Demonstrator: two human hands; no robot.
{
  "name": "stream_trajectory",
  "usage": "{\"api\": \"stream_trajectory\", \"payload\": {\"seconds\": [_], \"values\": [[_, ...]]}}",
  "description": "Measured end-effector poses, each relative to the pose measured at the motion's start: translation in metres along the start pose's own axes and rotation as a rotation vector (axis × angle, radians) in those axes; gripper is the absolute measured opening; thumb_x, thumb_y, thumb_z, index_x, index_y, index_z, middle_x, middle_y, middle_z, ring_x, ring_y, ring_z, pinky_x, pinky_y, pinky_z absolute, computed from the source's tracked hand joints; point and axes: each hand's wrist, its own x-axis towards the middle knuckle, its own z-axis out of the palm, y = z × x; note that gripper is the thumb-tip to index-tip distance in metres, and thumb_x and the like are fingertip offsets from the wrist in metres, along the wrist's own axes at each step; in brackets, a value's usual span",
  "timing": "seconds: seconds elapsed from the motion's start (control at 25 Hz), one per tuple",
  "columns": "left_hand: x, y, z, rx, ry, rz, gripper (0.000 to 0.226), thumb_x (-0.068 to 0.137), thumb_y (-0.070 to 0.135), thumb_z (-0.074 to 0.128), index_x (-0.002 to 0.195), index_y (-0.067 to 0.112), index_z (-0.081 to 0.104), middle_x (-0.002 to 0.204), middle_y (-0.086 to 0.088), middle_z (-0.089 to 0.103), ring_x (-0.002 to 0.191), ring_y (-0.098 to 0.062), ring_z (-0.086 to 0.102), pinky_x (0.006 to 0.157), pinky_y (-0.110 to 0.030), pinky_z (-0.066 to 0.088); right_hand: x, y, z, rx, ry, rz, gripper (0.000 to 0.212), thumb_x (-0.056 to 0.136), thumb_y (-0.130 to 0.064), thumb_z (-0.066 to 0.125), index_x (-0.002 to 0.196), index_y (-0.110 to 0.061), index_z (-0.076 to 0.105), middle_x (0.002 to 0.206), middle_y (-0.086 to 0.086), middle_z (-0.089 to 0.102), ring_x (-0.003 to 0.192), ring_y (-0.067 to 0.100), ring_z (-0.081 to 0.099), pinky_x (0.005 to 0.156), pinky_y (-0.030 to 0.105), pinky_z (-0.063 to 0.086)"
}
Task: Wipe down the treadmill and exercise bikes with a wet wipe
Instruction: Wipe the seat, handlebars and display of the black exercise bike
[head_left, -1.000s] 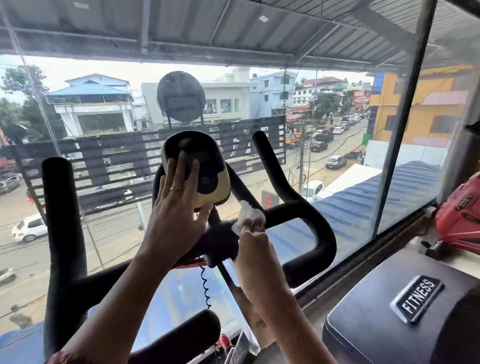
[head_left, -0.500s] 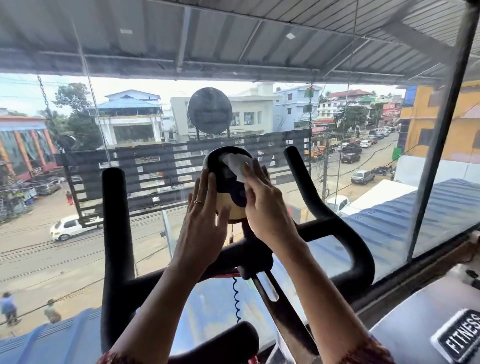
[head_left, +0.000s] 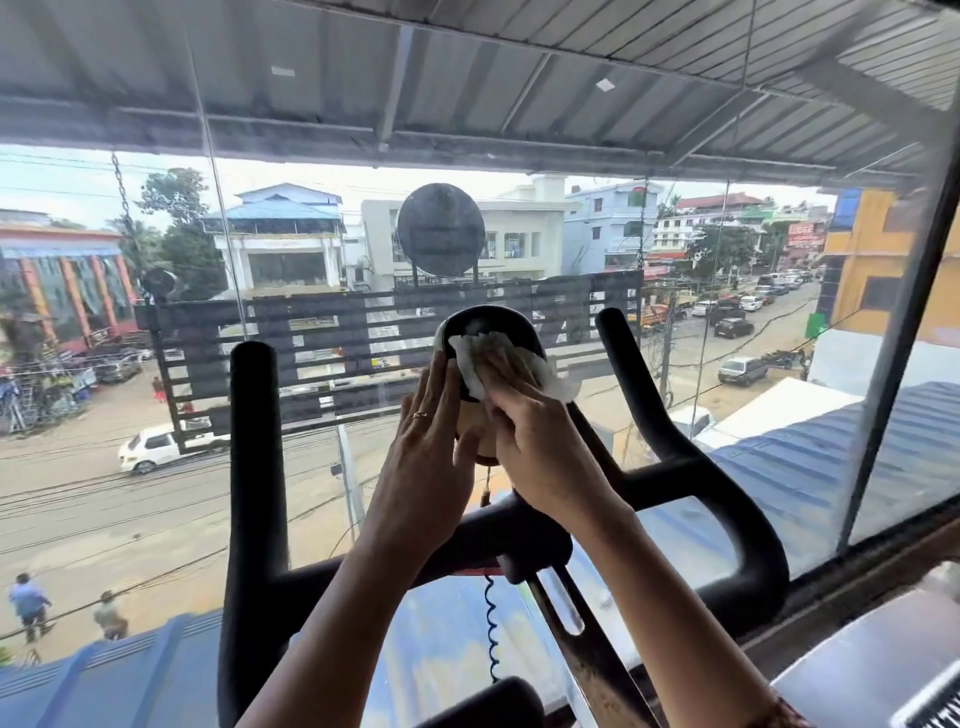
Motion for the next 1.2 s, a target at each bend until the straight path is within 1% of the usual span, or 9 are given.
{"api": "stream_trajectory", "payload": {"seconds": [0.2, 0.32, 0.48, 0.6, 0.72, 0.8, 0.96, 1.12, 1.2], "values": [[0.0, 0.003, -0.002, 0.003, -0.004, -0.013, 0.068, 0.097, 0.016, 0.048, 0.145, 0.021, 0.0, 0.155, 0.01, -0.001, 0.146, -0.01, 0.002, 0.12, -0.037, 0.01, -0.018, 0.02, 0.003, 0.038, 0.203, 0.076, 0.048, 0.096, -0.018, 0.037, 0.143, -0.007, 0.036, 0.151, 0.002, 0.028, 0.143, 0.017, 0.021, 0.116, 0.022, 0.018], [0.0, 0.005, -0.003, -0.082, 0.013, -0.036, 0.065, 0.094, 0.019, 0.044, 0.147, 0.021, 0.006, 0.156, 0.009, 0.005, 0.146, -0.011, 0.007, 0.118, -0.043, 0.019, 0.028, 0.022, -0.004, 0.057, 0.14, 0.16, 0.044, 0.097, -0.016, 0.04, 0.139, -0.005, 0.04, 0.15, 0.011, 0.032, 0.141, 0.02, 0.024, 0.113, 0.012, 0.012], [0.001, 0.015, -0.01, -0.18, 0.094, -0.17, 0.053, 0.099, 0.019, 0.041, 0.149, 0.019, 0.023, 0.153, -0.001, 0.027, 0.141, -0.016, 0.027, 0.106, -0.014, 0.022, 0.062, 0.007, 0.001, -0.085, -0.014, 0.025, 0.041, 0.097, -0.016, 0.042, 0.136, -0.004, 0.047, 0.147, 0.013, 0.039, 0.142, 0.029, 0.025, 0.116, 0.026, 0.01], [0.003, 0.016, -0.016, -0.231, 0.214, -0.338, 0.047, 0.099, 0.019, 0.045, 0.145, 0.013, 0.034, 0.142, -0.011, 0.047, 0.129, -0.025, 0.043, 0.085, -0.008, 0.026, 0.019, -0.001, 0.014, -0.179, -0.008, -0.126, 0.044, 0.097, -0.023, 0.037, 0.136, -0.008, 0.049, 0.15, 0.006, 0.035, 0.144, 0.021, 0.019, 0.119, 0.029, 0.007], [0.0, 0.018, -0.015, -0.218, 0.128, -0.3, 0.053, 0.099, 0.028, 0.044, 0.148, 0.019, 0.026, 0.15, -0.005, 0.036, 0.134, -0.024, 0.039, 0.104, -0.021, 0.029, -0.037, 0.011, 0.019, -0.231, -0.024, -0.217, 0.053, 0.092, 0.002, 0.046, 0.143, -0.01, 0.04, 0.155, -0.001, 0.025, 0.146, 0.015, 0.011, 0.118, 0.023, 0.009], [-0.002, 0.018, -0.008, -0.174, 0.044, -0.196, 0.059, 0.099, 0.029, 0.044, 0.15, 0.022, 0.014, 0.155, 0.004, 0.017, 0.144, -0.014, 0.019, 0.115, -0.028, 0.02, -0.044, 0.023, 0.012, -0.163, 0.063, -0.088, 0.067, 0.089, 0.011, 0.048, 0.148, -0.014, 0.028, 0.157, -0.007, 0.015, 0.146, 0.017, 0.009, 0.116, 0.018, 0.008], [-0.005, 0.016, -0.002, -0.119, 0.023, -0.153, 0.067, 0.097, 0.015, 0.048, 0.15, 0.021, 0.007, 0.153, 0.011, 0.003, 0.145, -0.007, 0.001, 0.117, -0.018, 0.004, -0.049, 0.023, 0.017, -0.078, 0.06, 0.015, 0.069, 0.091, 0.012, 0.044, 0.149, -0.018, 0.021, 0.158, -0.002, 0.014, 0.146, 0.021, 0.007, 0.117, 0.019, 0.008], [-0.004, 0.015, -0.003, -0.127, 0.022, -0.149, 0.068, 0.097, 0.014, 0.048, 0.148, 0.023, 0.005, 0.152, 0.011, 0.004, 0.145, -0.008, 0.002, 0.119, -0.029, 0.009, -0.055, 0.028, 0.011, -0.057, 0.091, 0.02, 0.053, 0.099, -0.009, 0.035, 0.149, -0.022, 0.022, 0.157, -0.003, 0.016, 0.146, 0.022, 0.012, 0.117, 0.022, 0.013], [-0.004, 0.015, -0.002, -0.125, 0.029, -0.145, 0.067, 0.096, 0.012, 0.048, 0.149, 0.02, 0.009, 0.151, 0.012, 0.005, 0.145, -0.008, 0.004, 0.119, -0.032, 0.011, -0.046, 0.022, 0.01, -0.079, 0.06, -0.009, 0.056, 0.097, -0.003, 0.037, 0.149, -0.019, 0.022, 0.158, -0.001, 0.016, 0.146, 0.021, 0.008, 0.118, 0.026, 0.011]]}}
